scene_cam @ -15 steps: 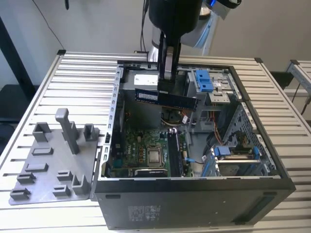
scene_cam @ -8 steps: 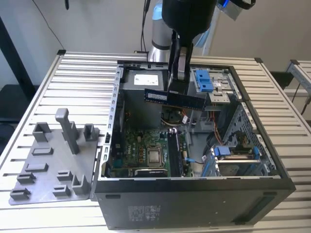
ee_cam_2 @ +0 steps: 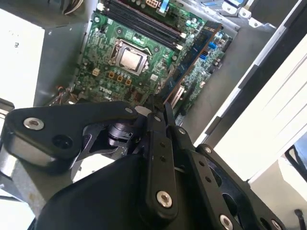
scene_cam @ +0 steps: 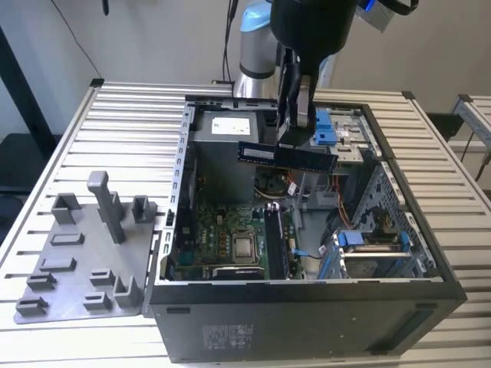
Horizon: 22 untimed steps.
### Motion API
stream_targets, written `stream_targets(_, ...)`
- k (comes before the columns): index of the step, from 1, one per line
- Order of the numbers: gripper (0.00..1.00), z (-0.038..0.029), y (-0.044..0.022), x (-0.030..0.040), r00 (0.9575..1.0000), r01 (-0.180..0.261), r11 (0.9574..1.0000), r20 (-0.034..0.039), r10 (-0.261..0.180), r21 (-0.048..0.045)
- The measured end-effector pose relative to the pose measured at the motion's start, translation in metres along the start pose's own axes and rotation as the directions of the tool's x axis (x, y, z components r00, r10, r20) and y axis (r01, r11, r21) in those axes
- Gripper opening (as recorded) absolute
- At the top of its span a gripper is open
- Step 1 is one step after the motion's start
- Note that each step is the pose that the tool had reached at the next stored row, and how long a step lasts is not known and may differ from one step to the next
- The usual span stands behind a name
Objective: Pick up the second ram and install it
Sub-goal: 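Pick up the second ram and move it above second insertion slot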
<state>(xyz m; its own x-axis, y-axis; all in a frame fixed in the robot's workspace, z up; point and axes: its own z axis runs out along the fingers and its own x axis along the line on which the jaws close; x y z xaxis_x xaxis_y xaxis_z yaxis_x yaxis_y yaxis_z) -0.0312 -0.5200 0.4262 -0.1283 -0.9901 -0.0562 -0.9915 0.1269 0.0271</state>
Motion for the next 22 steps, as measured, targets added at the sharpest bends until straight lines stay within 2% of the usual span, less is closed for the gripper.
stream_targets(7,0.14,0.0004,-0.0035,-0.0005,0.9994,0.034,0.9994,0.0008,-0.034,0.0025)
stream_targets(18,0.14,0.0004,-0.0037,-0.0005,0.9994,0.035,0.9994,0.0008,-0.035,0.0025)
stream_targets(22,0.14,0.0007,-0.0032,-0.0048,0.9994,0.035,0.9994,0.0008,-0.035,0.0025)
